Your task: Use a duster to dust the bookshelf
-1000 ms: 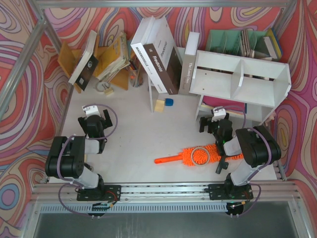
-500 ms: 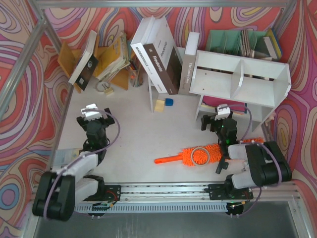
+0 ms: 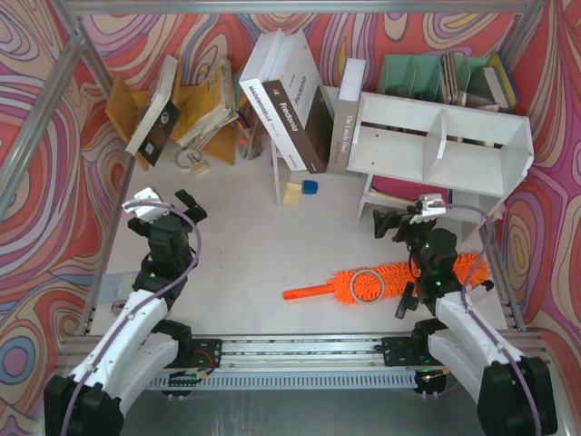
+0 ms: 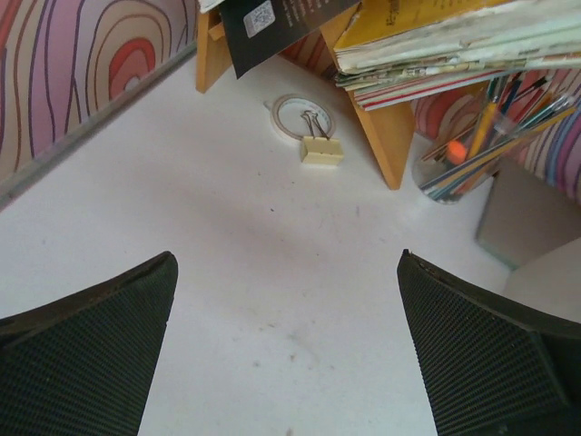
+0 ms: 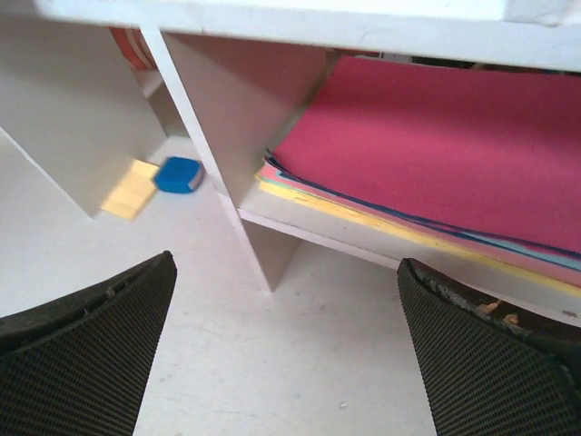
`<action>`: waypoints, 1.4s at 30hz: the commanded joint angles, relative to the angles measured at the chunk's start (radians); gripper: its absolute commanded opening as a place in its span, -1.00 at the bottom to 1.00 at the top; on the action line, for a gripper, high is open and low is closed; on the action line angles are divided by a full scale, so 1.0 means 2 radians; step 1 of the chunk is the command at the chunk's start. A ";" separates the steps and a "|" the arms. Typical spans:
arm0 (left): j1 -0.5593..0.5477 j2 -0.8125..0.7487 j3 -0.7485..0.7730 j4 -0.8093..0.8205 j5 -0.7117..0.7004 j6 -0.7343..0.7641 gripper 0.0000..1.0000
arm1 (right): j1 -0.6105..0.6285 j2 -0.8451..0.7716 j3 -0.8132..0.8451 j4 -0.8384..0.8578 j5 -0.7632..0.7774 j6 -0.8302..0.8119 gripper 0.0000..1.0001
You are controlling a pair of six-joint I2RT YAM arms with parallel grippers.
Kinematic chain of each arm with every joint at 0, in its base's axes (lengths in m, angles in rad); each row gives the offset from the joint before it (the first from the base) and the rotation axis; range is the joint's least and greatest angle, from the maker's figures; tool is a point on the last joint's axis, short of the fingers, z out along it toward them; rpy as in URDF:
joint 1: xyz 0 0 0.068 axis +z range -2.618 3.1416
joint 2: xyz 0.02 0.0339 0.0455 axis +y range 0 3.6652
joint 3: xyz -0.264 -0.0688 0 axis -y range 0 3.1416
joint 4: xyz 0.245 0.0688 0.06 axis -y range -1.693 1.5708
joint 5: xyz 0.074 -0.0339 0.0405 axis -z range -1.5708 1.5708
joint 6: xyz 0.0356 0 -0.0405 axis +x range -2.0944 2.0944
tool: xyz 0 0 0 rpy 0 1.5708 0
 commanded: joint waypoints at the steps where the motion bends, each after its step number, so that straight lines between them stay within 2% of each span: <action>1: -0.002 -0.035 0.048 -0.144 -0.017 -0.104 0.97 | 0.003 -0.065 0.047 -0.140 0.009 0.109 0.97; 5: -0.002 -0.065 0.063 -0.190 -0.021 -0.142 0.96 | 0.003 -0.094 0.097 -0.306 0.138 0.270 0.98; 7: -0.002 -0.076 0.072 -0.212 -0.021 -0.162 0.96 | 0.003 -0.097 0.095 -0.296 0.112 0.236 0.97; 9: -0.002 -0.085 0.095 -0.280 -0.033 -0.217 0.97 | 0.003 -0.089 0.105 -0.310 0.104 0.228 0.97; 10: -0.001 -0.090 0.101 -0.303 -0.025 -0.218 0.97 | 0.003 -0.083 0.112 -0.319 0.095 0.219 0.98; 13: -0.001 -0.105 0.104 -0.295 0.020 -0.189 0.97 | 0.003 -0.077 0.128 -0.344 0.064 0.207 0.97; 16: 0.000 -0.111 0.106 -0.318 0.033 -0.227 0.96 | 0.014 -0.087 0.137 -0.367 0.054 0.195 0.97; 18: 0.001 -0.103 0.105 -0.311 0.057 -0.215 0.96 | 0.030 -0.087 0.147 -0.393 0.066 0.184 0.98; 21: 0.001 -0.056 0.134 -0.352 0.069 -0.209 0.97 | 0.078 -0.081 0.161 -0.421 0.102 0.184 0.97; 26: -0.005 0.009 0.181 -0.401 0.106 -0.191 0.97 | 0.208 -0.036 0.198 -0.471 0.221 0.203 0.95; 32: -0.038 0.024 0.200 -0.441 0.067 -0.180 0.96 | 0.355 0.014 0.241 -0.564 0.354 0.287 0.86; 38: -0.071 0.038 0.207 -0.458 0.027 -0.181 0.97 | 0.420 0.064 0.270 -0.673 0.386 0.420 0.76; 42: -0.072 0.039 0.203 -0.459 0.024 -0.184 0.97 | 0.443 0.098 0.287 -0.741 0.387 0.508 0.59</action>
